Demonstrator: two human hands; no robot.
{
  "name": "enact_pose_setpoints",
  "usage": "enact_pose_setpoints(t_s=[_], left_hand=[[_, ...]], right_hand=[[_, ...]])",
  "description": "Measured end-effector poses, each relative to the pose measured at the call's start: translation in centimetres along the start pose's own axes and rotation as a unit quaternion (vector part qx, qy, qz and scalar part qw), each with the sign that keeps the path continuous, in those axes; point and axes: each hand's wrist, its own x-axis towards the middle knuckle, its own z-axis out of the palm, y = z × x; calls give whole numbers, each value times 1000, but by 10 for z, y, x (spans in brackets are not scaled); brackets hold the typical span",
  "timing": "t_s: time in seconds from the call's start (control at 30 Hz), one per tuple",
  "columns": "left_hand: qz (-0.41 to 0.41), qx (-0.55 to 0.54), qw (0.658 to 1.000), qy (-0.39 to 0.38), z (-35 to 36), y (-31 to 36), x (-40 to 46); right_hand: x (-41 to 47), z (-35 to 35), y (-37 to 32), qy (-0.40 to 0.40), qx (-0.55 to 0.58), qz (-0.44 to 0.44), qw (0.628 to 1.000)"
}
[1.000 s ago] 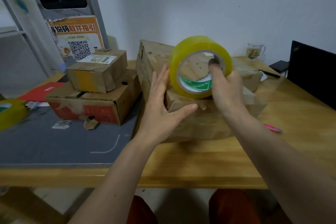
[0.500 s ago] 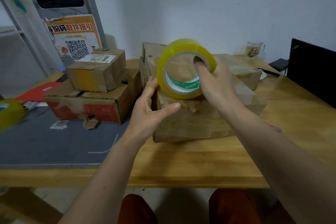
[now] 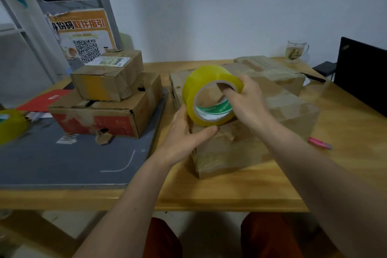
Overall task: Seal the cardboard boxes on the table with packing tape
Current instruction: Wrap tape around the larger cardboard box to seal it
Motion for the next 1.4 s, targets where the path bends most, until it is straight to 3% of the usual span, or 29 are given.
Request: enact_pose_setpoints(t_s=[0.27, 0.5, 0.73, 0.87, 1.0, 1.2, 1.27, 1.3, 1.37, 1.4], left_hand=[[-33, 74, 996, -38, -10, 0, 2], [-19, 179, 982, -51, -13, 19, 17], [-21, 201, 975, -94, 15, 27, 44], [-15, 284, 952, -113, 19, 26, 46], [-47, 404, 897, -175, 20, 35, 45], [-82, 439, 867, -221, 19, 47, 45], [-84, 458, 856, -224, 20, 48, 47], [-90, 467, 851, -224, 21, 48, 48], [-105, 480, 841, -227, 21, 49, 49], [-113, 484, 838, -227, 21, 49, 49]], right_hand=[[14, -38, 24, 39, -31, 5, 999], [14, -41, 28, -5, -35, 5, 999], [7, -44, 32, -10, -48, -8, 999], [10, -43, 28, 11, -86, -36, 996], [11, -40, 28, 39, -142, -45, 988], [7, -42, 14, 40, -218, -120, 968], [8, -49, 9, -3, -252, -133, 958], [8, -55, 7, -51, -232, -124, 963], [8, -73, 5, -148, -82, -68, 983], [6, -84, 7, -145, 15, -40, 989]])
